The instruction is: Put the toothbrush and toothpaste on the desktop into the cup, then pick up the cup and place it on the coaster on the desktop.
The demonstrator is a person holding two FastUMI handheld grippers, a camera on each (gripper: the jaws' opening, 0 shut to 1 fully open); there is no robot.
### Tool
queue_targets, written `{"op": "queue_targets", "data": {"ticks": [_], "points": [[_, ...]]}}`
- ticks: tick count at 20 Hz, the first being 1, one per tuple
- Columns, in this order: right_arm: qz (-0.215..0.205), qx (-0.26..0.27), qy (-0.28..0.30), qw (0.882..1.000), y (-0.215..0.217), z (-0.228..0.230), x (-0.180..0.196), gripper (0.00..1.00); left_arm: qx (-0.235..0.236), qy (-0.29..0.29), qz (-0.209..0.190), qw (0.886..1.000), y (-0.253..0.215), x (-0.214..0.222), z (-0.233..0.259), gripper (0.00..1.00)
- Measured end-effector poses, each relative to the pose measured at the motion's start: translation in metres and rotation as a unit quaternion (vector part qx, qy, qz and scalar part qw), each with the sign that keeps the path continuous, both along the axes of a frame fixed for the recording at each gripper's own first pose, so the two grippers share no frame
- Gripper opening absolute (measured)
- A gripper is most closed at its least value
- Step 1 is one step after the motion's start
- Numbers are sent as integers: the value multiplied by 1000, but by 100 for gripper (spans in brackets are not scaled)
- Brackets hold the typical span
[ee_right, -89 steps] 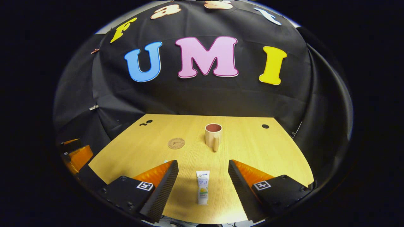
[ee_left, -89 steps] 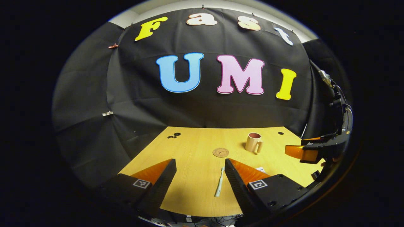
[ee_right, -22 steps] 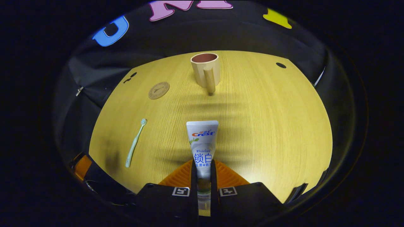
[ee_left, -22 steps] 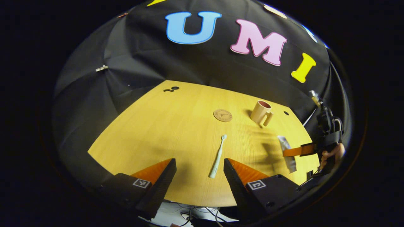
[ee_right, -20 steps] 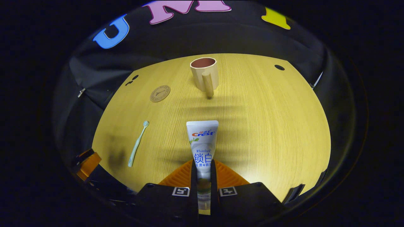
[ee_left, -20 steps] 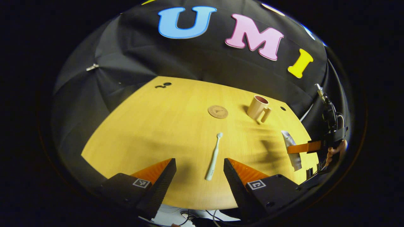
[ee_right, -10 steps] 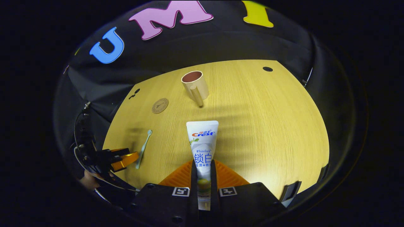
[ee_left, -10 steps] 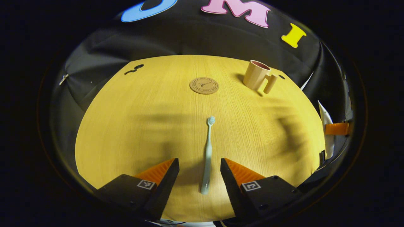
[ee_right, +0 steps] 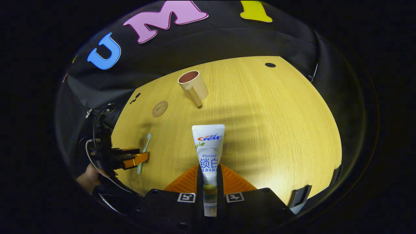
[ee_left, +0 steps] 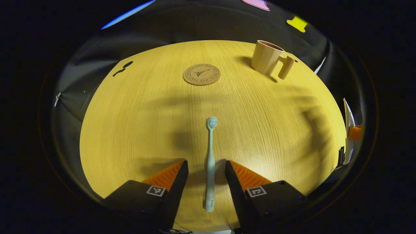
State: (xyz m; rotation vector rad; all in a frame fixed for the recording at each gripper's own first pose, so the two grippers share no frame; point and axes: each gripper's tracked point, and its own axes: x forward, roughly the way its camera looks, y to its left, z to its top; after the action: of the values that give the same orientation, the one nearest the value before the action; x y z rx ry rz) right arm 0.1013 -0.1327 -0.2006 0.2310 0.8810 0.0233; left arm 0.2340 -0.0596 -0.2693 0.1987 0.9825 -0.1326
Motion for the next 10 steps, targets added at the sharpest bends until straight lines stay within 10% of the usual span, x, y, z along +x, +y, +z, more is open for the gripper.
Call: {"op": "queue_targets", "data": {"ticks": [6, 10], "points": [[24, 6, 14, 1000, 6, -15, 9, 19, 12, 82, 23, 996, -2, -1, -4, 65], [38, 13, 18, 999, 7, -18, 16, 19, 16, 88, 12, 996, -9, -1, -3, 29]]}}
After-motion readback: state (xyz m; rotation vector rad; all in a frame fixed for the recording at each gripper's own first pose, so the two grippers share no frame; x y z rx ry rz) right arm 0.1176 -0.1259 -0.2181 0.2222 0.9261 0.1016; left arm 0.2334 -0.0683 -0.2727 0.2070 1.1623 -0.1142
